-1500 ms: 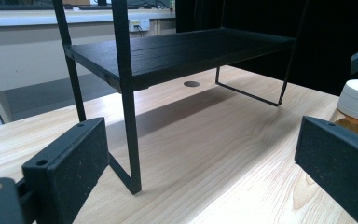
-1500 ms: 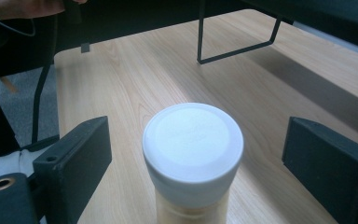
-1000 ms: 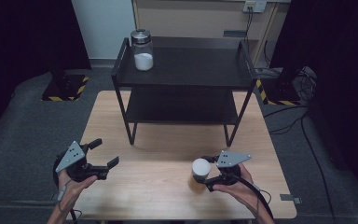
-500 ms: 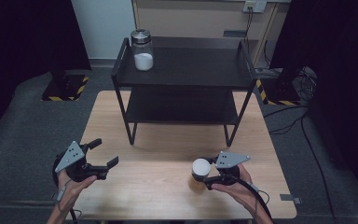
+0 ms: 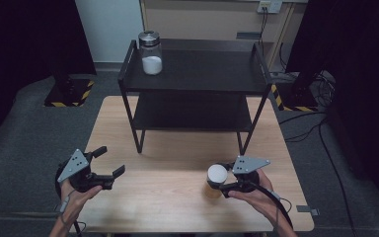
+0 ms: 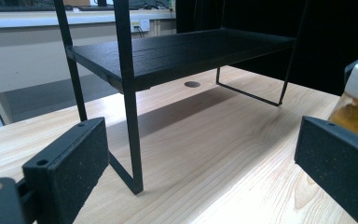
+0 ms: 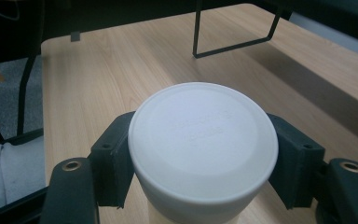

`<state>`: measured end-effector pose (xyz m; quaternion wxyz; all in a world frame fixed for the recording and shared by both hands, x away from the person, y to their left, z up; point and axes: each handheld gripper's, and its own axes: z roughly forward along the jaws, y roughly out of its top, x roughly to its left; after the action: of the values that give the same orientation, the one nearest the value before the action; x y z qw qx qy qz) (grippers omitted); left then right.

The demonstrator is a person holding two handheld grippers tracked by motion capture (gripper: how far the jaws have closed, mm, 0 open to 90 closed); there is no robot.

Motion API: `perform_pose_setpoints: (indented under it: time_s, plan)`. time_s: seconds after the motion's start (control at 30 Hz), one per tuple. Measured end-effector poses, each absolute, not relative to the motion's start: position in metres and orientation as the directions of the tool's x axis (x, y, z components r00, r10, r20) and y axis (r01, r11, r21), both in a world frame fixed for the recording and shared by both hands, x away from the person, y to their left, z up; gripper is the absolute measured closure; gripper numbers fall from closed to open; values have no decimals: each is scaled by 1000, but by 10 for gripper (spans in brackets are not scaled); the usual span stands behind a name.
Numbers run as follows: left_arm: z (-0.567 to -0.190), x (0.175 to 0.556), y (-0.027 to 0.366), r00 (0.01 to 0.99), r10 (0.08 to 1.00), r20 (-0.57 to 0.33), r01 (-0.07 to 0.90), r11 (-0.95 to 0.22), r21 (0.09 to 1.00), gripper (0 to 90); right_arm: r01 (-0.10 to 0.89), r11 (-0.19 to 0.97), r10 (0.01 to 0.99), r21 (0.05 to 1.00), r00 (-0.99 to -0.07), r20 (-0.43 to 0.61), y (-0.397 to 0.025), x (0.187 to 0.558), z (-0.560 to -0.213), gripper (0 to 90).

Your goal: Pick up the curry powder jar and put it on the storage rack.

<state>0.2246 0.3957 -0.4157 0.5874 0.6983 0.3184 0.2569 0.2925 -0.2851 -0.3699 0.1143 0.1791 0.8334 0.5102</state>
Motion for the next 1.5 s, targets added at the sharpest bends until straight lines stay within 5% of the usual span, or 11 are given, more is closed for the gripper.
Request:
perform_pose_setpoints:
  time_s: [1.5]
  plan:
    - [-417,224,397,658,753,-32,148,-87,985,18,114,393,382,913,-923,-49,-307,327,-106,337]
